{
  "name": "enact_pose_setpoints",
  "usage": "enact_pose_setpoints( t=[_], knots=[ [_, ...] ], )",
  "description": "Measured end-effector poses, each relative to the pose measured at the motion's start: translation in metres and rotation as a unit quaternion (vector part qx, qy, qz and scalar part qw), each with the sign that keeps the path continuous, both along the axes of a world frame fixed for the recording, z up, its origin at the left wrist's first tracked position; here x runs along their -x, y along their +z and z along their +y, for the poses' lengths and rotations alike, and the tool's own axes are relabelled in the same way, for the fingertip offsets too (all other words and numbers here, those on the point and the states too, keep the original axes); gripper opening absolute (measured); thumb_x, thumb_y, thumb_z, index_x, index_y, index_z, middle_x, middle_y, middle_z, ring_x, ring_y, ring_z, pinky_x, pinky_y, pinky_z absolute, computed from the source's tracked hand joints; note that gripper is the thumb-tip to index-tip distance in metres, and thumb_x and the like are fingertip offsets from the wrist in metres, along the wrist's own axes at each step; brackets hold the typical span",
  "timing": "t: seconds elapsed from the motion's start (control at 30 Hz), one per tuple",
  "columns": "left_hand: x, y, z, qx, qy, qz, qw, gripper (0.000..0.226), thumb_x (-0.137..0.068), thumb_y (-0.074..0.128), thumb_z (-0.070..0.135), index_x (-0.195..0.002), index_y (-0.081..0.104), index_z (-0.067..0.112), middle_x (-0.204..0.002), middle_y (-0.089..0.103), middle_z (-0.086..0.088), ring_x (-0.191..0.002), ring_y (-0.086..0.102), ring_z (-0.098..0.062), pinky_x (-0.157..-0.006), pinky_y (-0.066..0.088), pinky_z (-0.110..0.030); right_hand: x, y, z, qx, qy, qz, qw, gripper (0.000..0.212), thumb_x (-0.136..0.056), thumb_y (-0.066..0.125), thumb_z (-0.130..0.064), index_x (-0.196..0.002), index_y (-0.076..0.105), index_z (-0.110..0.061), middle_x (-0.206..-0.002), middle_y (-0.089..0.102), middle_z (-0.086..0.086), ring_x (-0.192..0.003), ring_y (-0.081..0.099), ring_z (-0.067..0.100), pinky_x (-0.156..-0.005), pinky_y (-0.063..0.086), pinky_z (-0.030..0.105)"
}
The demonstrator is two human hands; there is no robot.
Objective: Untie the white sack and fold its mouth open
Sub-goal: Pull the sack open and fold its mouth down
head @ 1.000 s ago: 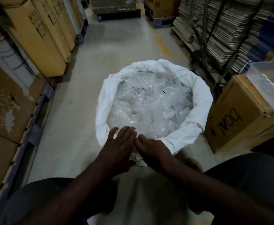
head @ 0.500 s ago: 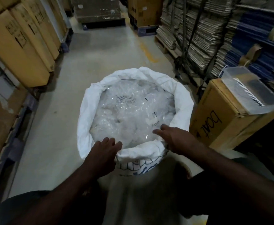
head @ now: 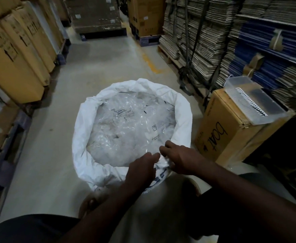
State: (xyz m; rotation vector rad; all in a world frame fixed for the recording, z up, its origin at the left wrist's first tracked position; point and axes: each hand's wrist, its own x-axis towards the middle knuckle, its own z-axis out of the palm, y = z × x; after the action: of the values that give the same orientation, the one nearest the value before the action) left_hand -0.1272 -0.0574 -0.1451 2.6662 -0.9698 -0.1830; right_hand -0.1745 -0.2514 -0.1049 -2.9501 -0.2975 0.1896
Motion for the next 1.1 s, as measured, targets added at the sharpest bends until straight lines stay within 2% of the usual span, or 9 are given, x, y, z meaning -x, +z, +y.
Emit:
enact_pose_setpoints(
  t=[0.13,0.23,0.33,0.5,0.6,0.7,0.8,0.9,1.1],
  knots=[
    [0.012,-0.032,-0.004,-0.044,-0.018,-0.108,0.993,0.032,-0.086,0.045,0.022,-0.115,0.058,0.027,-0.096,0.058,0.0,-0.079,0.067,-0.027,-0.053,0.05,-0.038,-0.001,0.014,-0.006,-0.096,-0.195,-0.106,0.971,0.047,-0.086,0.073,-0.046,-0.124,0.052,-0.029,-0.14,0.042,-0.003,-0.098,0.064,0.024,-0.071,0.054,0.035],
    [0.019,-0.047,-0.007,-0.068,-0.027,-0.167,0.983,0.029,-0.072,0.065,0.015,-0.099,0.062,0.024,-0.085,0.057,-0.001,-0.065,0.062,-0.026,-0.045,0.035,-0.033,-0.017,0.005,-0.013,-0.073,-0.357,-0.135,0.921,0.078,-0.082,0.077,-0.062,-0.136,0.042,-0.018,-0.139,0.045,0.015,-0.114,0.056,0.035,-0.08,0.052,0.039],
    [0.027,-0.05,-0.01,-0.056,-0.045,-0.15,0.986,0.042,-0.066,0.074,0.015,-0.104,0.058,0.022,-0.091,0.056,-0.002,-0.074,0.061,-0.029,-0.058,0.043,-0.036,-0.033,-0.011,-0.014,-0.201,-0.426,-0.012,0.882,0.08,-0.081,0.085,-0.042,-0.136,0.033,-0.014,-0.129,0.059,0.016,-0.106,0.066,0.037,-0.082,0.059,0.045],
    [0.027,-0.02,-0.028,0.108,-0.092,-0.084,0.986,0.041,-0.086,0.066,0.054,-0.115,0.057,0.027,-0.113,0.055,0.003,-0.101,0.054,-0.02,-0.08,0.044,-0.038,-0.049,-0.005,-0.03,-0.367,-0.507,-0.022,0.78,0.045,-0.084,0.064,-0.006,-0.126,0.049,-0.012,-0.114,0.06,0.006,-0.106,0.065,0.033,-0.09,0.061,0.052],
    [-0.001,0.002,-0.063,0.291,-0.035,-0.047,0.955,0.034,-0.099,0.066,0.039,-0.125,0.061,0.017,-0.122,0.062,0.0,-0.112,0.06,-0.021,-0.096,0.051,-0.037,-0.055,-0.022,-0.053,-0.481,-0.545,-0.029,0.686,0.043,-0.071,0.057,-0.012,-0.113,0.063,-0.005,-0.107,0.069,0.016,-0.098,0.07,0.038,-0.078,0.062,0.047],
    [-0.049,0.006,-0.102,0.277,-0.075,-0.024,0.958,0.047,-0.104,0.044,0.022,-0.15,0.056,0.016,-0.154,0.057,-0.005,-0.142,0.053,-0.026,-0.118,0.044,-0.047,-0.055,-0.021,-0.056,-0.514,-0.597,0.03,0.615,0.019,-0.089,0.062,-0.007,-0.107,0.065,0.001,-0.103,0.069,0.021,-0.09,0.07,0.036,-0.07,0.06,0.038],
    [-0.101,0.011,-0.137,0.057,-0.182,-0.099,0.977,0.06,-0.105,0.032,0.026,-0.164,0.037,0.034,-0.174,0.03,0.005,-0.16,0.027,-0.033,-0.124,0.032,-0.052,-0.052,-0.014,-0.053,-0.501,-0.596,0.066,0.624,0.01,-0.095,0.052,0.003,-0.09,0.059,0.001,-0.08,0.059,0.018,-0.066,0.061,0.03,-0.053,0.046,0.029],
    [-0.148,0.016,-0.165,-0.071,-0.25,-0.15,0.954,0.044,-0.114,0.033,0.043,-0.157,0.044,0.041,-0.169,0.035,0.011,-0.163,0.019,-0.028,-0.126,0.016,-0.063,-0.057,-0.019,-0.059,-0.504,-0.591,0.08,0.625,0.024,-0.103,0.053,-0.011,-0.112,0.065,0.008,-0.082,0.059,0.018,-0.07,0.061,0.03,-0.062,0.045,0.034],
    [-0.202,0.018,-0.212,-0.135,-0.261,-0.205,0.934,0.02,-0.112,0.044,0.031,-0.112,0.062,0.023,-0.108,0.073,0.0,-0.112,0.065,-0.026,-0.099,0.036,-0.049,-0.077,0.001,-0.06,-0.233,-0.488,-0.067,0.839,0.055,-0.092,0.056,-0.041,-0.137,0.042,-0.012,-0.12,0.064,0.015,-0.107,0.066,0.038,-0.088,0.058,0.048]
  ],
)
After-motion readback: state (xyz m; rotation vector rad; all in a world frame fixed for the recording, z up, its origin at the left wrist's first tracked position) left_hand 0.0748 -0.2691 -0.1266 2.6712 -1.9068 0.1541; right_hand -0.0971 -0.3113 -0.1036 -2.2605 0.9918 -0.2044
